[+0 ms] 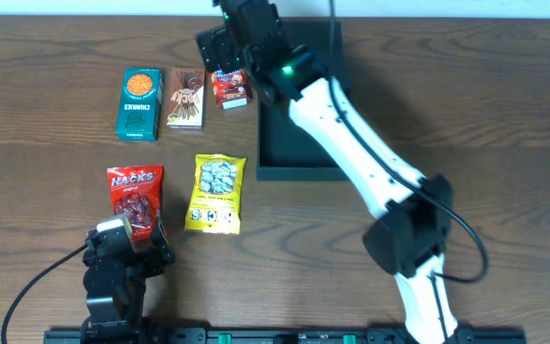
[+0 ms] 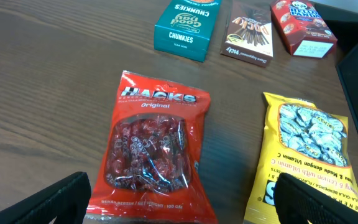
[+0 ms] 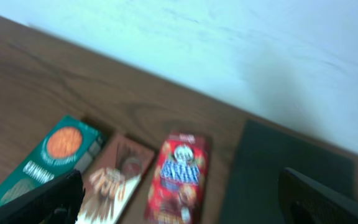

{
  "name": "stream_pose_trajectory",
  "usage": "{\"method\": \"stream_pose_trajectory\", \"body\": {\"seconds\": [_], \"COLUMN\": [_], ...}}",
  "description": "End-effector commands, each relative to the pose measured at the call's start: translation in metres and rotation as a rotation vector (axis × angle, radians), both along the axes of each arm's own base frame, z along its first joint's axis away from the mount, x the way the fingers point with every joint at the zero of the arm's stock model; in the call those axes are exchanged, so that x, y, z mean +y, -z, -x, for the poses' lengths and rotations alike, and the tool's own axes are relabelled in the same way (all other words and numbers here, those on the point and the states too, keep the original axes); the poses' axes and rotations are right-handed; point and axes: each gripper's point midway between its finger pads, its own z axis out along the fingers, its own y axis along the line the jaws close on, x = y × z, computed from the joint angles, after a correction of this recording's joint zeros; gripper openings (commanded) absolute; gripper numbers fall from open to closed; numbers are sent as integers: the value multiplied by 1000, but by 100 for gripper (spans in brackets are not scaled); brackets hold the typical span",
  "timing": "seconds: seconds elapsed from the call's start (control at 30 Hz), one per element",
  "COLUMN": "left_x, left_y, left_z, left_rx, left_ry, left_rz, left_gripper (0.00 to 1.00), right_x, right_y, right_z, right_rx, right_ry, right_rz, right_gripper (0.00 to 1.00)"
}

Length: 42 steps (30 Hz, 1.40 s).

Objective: Pack container

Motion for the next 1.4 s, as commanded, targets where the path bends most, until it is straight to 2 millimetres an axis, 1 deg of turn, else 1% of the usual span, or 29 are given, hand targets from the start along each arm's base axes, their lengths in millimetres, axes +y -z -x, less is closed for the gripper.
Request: {"method": "stream_pose_trajectory", "body": {"seconds": [0.0,0.13,0.23,0.3,0.33,0.4,0.47,0.53,0.6,0.67,0.73,0.83,0.9,0.93,1.0,1.07,1.13,1.2,1.27,1.3,1.37], "left_x": [3,3,3,3,3,3,3,3,3,3,3,3,3,3,3,3,3,3,3,3,3], "left_y": [3,3,3,3,3,3,3,3,3,3,3,3,3,3,3,3,3,3,3,3,3], "left_z": [0,0,0,0,0,0,0,0,0,0,0,0,0,0,0,0,0,0,0,0,0], "left_rx": [3,4,4,4,4,4,4,4,4,4,4,4,4,3,3,4,4,4,4,4,4], "left_ry": [-16,-15,-16,-16,-16,-15,-16,-15,-16,-16,-16,-15,-16,-16,-16,-16,-15,-16,-16,-15,-15], "left_rz": [-4,-4,-4,-4,-4,-4,-4,-4,-4,-4,-4,-4,-4,-4,-4,-4,-4,-4,-4,-4,-4], "left_gripper": [95,95,95,95,95,95,95,95,95,95,95,95,95,95,95,95,95,95,95,95,95], "right_x": [11,22,23,27,34,51,63,70,70,65,56,34,12,-1,-35,-74,-107,-138,-162,-172,-182], "right_y": [56,95,115,116,116,116,119,124,127,126,117,96,77,67,46,28,18,10,3,-1,-8], "right_z": [-15,-23,-24,-21,-17,-5,8,19,23,22,19,10,4,0,-8,-12,-13,-11,-2,4,17], "right_rx": [44,59,87,97,104,130,174,208,220,233,238,239,248,253,263,277,297,320,342,352,369], "right_ry": [-41,-50,-49,-62,-93,-159,-181,-179,-181,-168,-159,-126,-104,-93,-59,-2,51,96,114,115,106], "right_rz": [44,49,63,53,36,-1,-34,-39,-27,-28,-31,-34,-47,-60,-82,-86,-82,-74,-43,-23,8], "right_gripper": [99,99,99,99,99,99,99,99,99,99,99,99,99,99,99,99,99,99,99,99,99]}}
